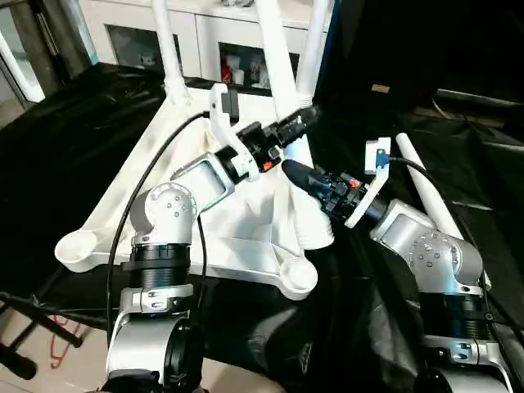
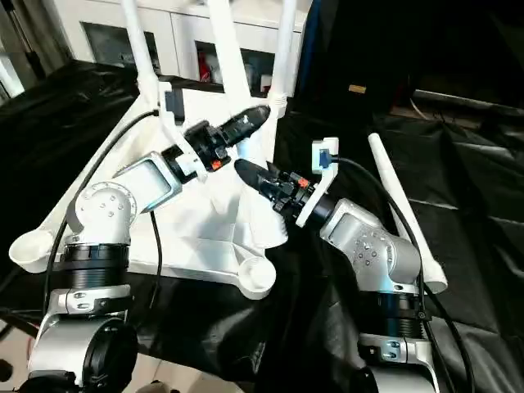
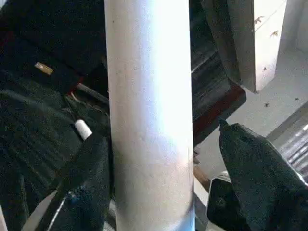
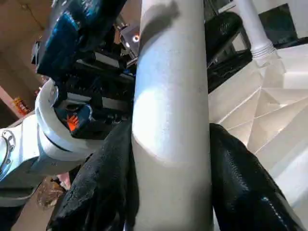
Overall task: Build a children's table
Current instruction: Pick table leg
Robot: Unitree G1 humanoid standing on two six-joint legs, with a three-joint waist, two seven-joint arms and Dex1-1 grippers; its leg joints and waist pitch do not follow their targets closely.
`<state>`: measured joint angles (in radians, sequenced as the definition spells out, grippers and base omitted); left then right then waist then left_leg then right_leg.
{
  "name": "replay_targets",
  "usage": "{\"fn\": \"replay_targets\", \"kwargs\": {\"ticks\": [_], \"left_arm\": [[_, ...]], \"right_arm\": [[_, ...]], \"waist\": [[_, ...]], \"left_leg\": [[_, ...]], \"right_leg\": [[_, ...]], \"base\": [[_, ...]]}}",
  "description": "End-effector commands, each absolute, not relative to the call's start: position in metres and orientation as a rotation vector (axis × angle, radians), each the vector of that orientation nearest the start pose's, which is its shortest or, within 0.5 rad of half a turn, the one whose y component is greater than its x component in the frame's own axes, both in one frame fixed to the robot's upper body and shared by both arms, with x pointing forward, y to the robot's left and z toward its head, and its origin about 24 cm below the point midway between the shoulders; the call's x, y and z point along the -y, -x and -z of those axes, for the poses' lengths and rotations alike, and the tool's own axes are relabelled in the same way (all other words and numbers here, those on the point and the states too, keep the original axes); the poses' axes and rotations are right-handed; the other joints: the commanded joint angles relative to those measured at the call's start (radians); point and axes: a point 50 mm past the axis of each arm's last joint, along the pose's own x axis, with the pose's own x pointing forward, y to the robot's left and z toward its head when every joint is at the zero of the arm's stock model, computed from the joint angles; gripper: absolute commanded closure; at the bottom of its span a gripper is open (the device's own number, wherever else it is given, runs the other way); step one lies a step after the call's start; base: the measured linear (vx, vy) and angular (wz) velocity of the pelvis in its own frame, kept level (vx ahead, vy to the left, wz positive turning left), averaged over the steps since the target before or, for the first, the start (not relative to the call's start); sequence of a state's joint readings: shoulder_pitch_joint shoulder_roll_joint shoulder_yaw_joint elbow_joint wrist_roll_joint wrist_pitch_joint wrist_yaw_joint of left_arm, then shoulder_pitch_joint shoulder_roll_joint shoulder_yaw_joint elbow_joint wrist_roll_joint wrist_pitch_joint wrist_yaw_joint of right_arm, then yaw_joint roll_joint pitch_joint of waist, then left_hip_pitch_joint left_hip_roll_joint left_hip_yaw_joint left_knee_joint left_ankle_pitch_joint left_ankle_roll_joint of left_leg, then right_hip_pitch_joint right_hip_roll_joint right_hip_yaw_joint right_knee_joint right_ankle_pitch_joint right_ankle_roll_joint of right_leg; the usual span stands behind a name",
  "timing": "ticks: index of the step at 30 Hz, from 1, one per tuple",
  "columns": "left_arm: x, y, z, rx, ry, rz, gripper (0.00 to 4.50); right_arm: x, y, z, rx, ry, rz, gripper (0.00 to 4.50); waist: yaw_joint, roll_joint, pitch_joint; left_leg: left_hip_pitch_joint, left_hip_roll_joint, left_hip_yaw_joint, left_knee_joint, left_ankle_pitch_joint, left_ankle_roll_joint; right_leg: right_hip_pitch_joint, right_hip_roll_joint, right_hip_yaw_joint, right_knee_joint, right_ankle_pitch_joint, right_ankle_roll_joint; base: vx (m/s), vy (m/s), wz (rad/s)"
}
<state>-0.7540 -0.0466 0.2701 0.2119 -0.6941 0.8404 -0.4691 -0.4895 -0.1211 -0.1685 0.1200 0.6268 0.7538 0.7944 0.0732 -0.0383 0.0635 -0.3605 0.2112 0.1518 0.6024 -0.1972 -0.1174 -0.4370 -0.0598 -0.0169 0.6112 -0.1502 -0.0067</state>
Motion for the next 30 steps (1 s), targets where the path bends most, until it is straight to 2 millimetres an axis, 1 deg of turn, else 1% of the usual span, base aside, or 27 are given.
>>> {"fn": "replay_targets", "kwargs": {"ticks": [1, 3, 4, 6, 10, 12, 13, 15, 18, 19, 20, 21, 23, 24, 25, 26, 27, 29, 30], "left_arm": [[-0.072, -0.342, -0.173, -0.134, 0.748, 0.907, 1.28], [-0.072, -0.342, -0.173, -0.133, 0.748, 0.908, 1.52], [-0.071, -0.342, -0.173, -0.133, 0.748, 0.909, 1.62], [-0.07, -0.342, -0.174, -0.133, 0.744, 0.909, 1.7], [-0.07, -0.343, -0.174, -0.131, 0.743, 0.896, 2.06], [-0.07, -0.343, -0.174, -0.13, 0.744, 0.894, 2.12], [-0.07, -0.344, -0.174, -0.124, 0.739, 0.88, 2.18], [-0.071, -0.345, -0.177, -0.108, 0.714, 0.864, 2.41], [-0.069, -0.345, -0.18, -0.101, 0.702, 0.869, 2.55], [-0.068, -0.344, -0.181, -0.098, 0.701, 0.87, 2.59], [-0.067, -0.344, -0.181, -0.095, 0.691, 0.868, 2.64], [-0.067, -0.344, -0.181, -0.094, 0.682, 0.866, 2.64], [-0.065, -0.343, -0.181, -0.088, 0.638, 0.849, 2.65], [-0.065, -0.343, -0.181, -0.088, 0.627, 0.846, 2.65], [-0.065, -0.344, -0.182, -0.073, 0.57, 0.819, 2.66], [-0.065, -0.344, -0.182, -0.073, 0.568, 0.817, 2.66], [-0.065, -0.345, -0.184, -0.053, 0.501, 0.783, 2.66], [-0.064, -0.345, -0.186, -0.046, 0.479, 0.773, 2.66], [-0.065, -0.347, -0.188, -0.036, 0.42, 0.73, 2.66]], "right_arm": [[0.118, -0.308, -0.124, -0.129, -0.601, -1.032, 2.66], [0.118, -0.308, -0.124, -0.131, -0.598, -1.031, 2.66], [0.118, -0.308, -0.124, -0.132, -0.596, -1.029, 2.66], [0.119, -0.308, -0.124, -0.134, -0.593, -1.026, 2.66], [0.119, -0.309, -0.123, -0.136, -0.59, -1.018, 2.66], [0.119, -0.309, -0.123, -0.136, -0.59, -1.017, 2.66], [0.12, -0.309, -0.124, -0.136, -0.589, -1.014, 2.66], [0.12, -0.31, -0.124, -0.137, -0.581, -1.007, 2.66], [0.12, -0.311, -0.123, -0.138, -0.573, -0.999, 2.66], [0.12, -0.311, -0.123, -0.14, -0.574, -0.998, 2.66], [0.119, -0.311, -0.123, -0.144, -0.573, -0.997, 2.1], [0.119, -0.312, -0.123, -0.146, -0.573, -0.997, 1.96], [0.117, -0.312, -0.124, -0.15, -0.581, -1.001, 1.77], [0.117, -0.312, -0.125, -0.15, -0.581, -1.002, 1.77], [0.117, -0.313, -0.125, -0.157, -0.533, -0.98, 1.63], [0.117, -0.313, -0.125, -0.158, -0.529, -0.978, 1.5], [0.114, -0.317, -0.123, -0.185, -0.426, -0.909, 1.5], [0.113, -0.319, -0.122, -0.196, -0.392, -0.881, 1.42], [0.109, -0.322, -0.119, -0.228, -0.312, -0.831, 1.4]], "waist": [[0.003, -0.012, -0.078], [0.006, -0.012, -0.078], [0.008, -0.009, -0.079], [0.009, -0.012, -0.079], [0.011, -0.012, -0.079], [0.012, -0.012, -0.078], [0.011, -0.008, -0.078], [0.012, -0.007, -0.079], [0.012, -0.009, -0.079], [0.011, -0.012, -0.08], [0.011, -0.011, -0.079], [0.011, -0.01, -0.079], [0.01, -0.009, -0.079], [0.009, -0.01, -0.079], [0.009, -0.009, -0.079], [0.01, -0.009, -0.079], [0.009, -0.009, -0.079], [0.004, -0.01, -0.079], [0.002, -0.01, -0.078]], "left_leg": [[-0.008, -0.011, 0.022, -0.062, -0.078, 0.055], [-0.008, -0.011, 0.022, -0.062, -0.071, 0.055], [-0.008, -0.011, 0.022, -0.061, -0.067, 0.054], [-0.008, -0.011, 0.022, -0.061, -0.063, 0.054], [-0.008, -0.011, 0.023, -0.061, -0.067, 0.053], [-0.008, -0.011, 0.023, -0.062, -0.068, 0.052], [-0.007, -0.011, 0.023, -0.062, -0.074, 0.05], [-0.007, -0.01, 0.021, -0.062, -0.072, 0.048], [-0.008, -0.011, 0.022, -0.062, -0.069, 0.046], [-0.008, -0.011, 0.023, -0.061, -0.067, 0.048], [-0.008, -0.011, 0.022, -0.061, -0.067, 0.048], [-0.008, -0.011, 0.023, -0.061, -0.067, 0.048], [-0.007, -0.009, 0.022, -0.062, -0.07, 0.05], [-0.007, -0.008, 0.022, -0.063, -0.07, 0.049], [-0.007, -0.009, 0.022, -0.062, -0.072, 0.048], [-0.008, -0.008, 0.021, -0.062, -0.069, 0.046], [-0.008, -0.009, 0.021, -0.062, -0.065, 0.041], [-0.009, -0.012, 0.022, -0.061, -0.062, 0.027], [-0.01, -0.011, 0.02, -0.063, -0.063, 0.022]], "right_leg": [[0.078, -0.038, 0.014, -0.071, -0.241, -0.158], [0.078, -0.038, 0.015, -0.069, -0.235, -0.158], [0.077, -0.038, 0.015, -0.069, -0.226, -0.16], [0.078, -0.037, 0.015, -0.067, -0.208, -0.164], [0.078, -0.038, 0.015, -0.068, -0.22, -0.161], [0.078, -0.038, 0.015, -0.069, -0.22, -0.161], [0.077, -0.037, 0.015, -0.07, -0.223, -0.16], [0.078, -0.038, 0.015, -0.069, -0.218, -0.161], [0.079, -0.038, 0.016, -0.067, -0.213, -0.161], [0.079, -0.037, 0.016, -0.067, -0.207, -0.162], [0.078, -0.037, 0.016, -0.068, -0.209, -0.162], [0.078, -0.037, 0.016, -0.067, -0.21, -0.162], [0.077, -0.037, 0.016, -0.069, -0.215, -0.158], [0.078, -0.037, 0.016, -0.069, -0.217, -0.157], [0.077, -0.038, 0.016, -0.07, -0.224, -0.153], [0.078, -0.038, 0.016, -0.069, -0.224, -0.151], [0.078, -0.038, 0.015, -0.07, -0.225, -0.145], [0.078, -0.036, 0.016, -0.07, -0.236, -0.131], [0.077, -0.036, 0.016, -0.069, -0.242, -0.124]], "base": [[0.0, 0.0, 0.0], [0.0, 0.0, 0.0], [0.0, 0.0, 0.0], [0.0, 0.0, 0.0], [0.0, 0.0, 0.0], [0.0, 0.0, 0.0], [0.0, 0.0, 0.0], [0.0, 0.0, 0.0], [0.0, 0.0, 0.0], [0.0, 0.0, 0.0], [0.0, 0.0, 0.0], [0.0, 0.0, 0.0], [0.0, 0.0, 0.0], [0.0, 0.0, 0.0], [0.0, 0.0, 0.0], [0.0, 0.0, 0.0], [0.0, 0.0, 0.0], [0.0, 0.0, 0.0], [0.0, 0.0, 0.0]]}}
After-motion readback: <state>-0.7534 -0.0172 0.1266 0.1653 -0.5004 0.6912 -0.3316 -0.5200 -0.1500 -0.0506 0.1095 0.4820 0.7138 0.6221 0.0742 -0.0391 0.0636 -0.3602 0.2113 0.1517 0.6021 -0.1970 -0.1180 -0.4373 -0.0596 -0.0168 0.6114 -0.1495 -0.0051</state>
